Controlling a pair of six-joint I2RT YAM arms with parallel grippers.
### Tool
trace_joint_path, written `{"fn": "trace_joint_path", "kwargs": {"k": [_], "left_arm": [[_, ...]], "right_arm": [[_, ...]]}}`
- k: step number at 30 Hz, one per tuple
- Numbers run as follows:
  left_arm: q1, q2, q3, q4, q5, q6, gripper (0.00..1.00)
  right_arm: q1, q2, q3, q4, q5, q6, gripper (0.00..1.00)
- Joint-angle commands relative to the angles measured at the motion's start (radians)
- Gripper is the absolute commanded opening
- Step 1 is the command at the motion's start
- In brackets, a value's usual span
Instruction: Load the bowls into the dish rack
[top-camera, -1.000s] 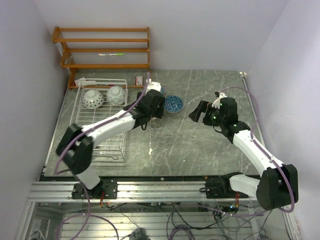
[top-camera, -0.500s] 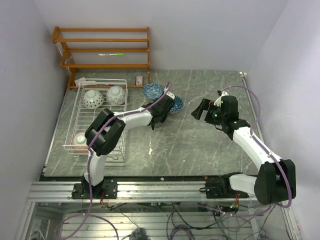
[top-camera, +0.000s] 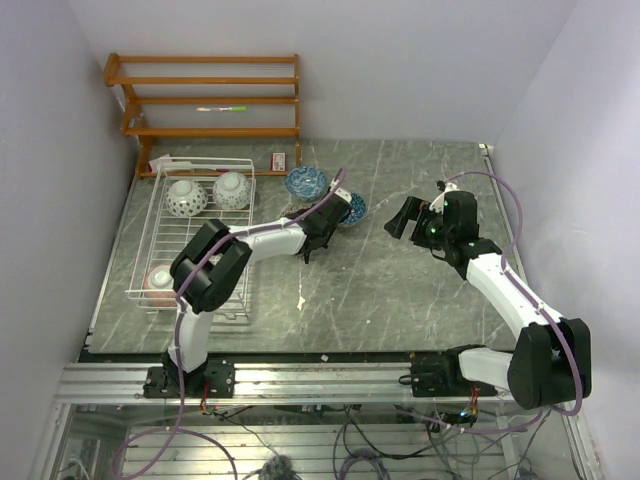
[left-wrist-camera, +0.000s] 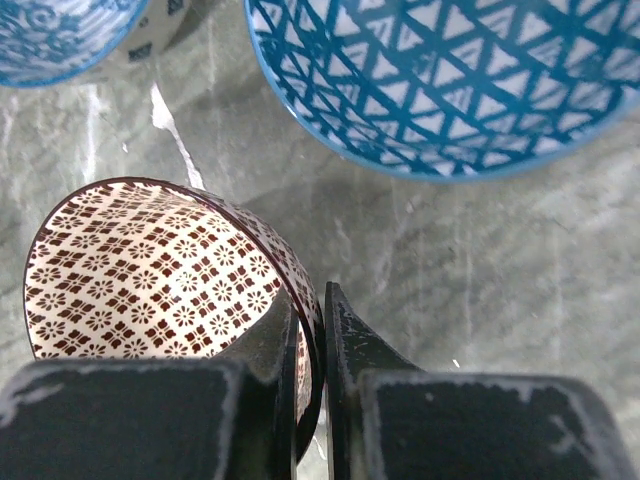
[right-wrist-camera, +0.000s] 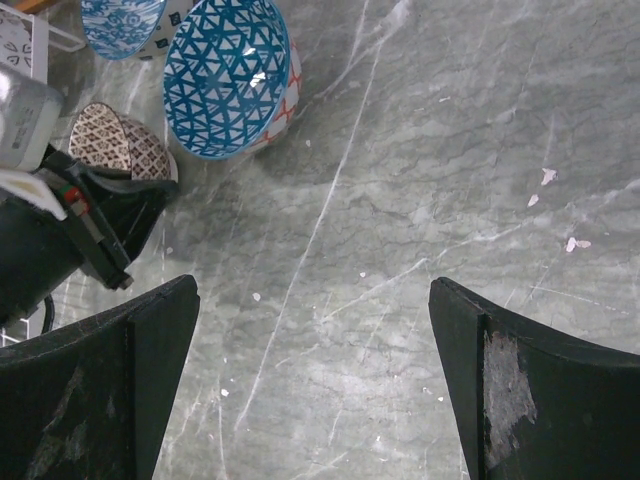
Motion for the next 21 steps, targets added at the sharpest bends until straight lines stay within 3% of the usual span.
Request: {"fn": "trace_joint_path", "kwargs": {"k": [1,7,11,21], "left_arm": [[-0.022,-0.141,-0.024,-0.002,0.085,-0.063,0.07],[-0.015,-0.344,-0.028,0.038,0.272,-0.142,0.07],[0.058,-0.456,-0.067,0.056,0.394,-0.236,0.07],[0.551,-0.738,-0.325,0.274,0.826,-0.494,0.07]], "right_arm": [[-0.009,-0.007,-0.008,0.01,0.001,-0.003,1.0],[-0.012,-0.021,-0.011,-0.001,0.001,-0.003,1.0],[-0.013,-0.031,-0.01,-0.009,-0.008,-0.003,1.0],[-0.013,-0.03,-0.005,-0.001,-0.059,0.0,1.0]]}}
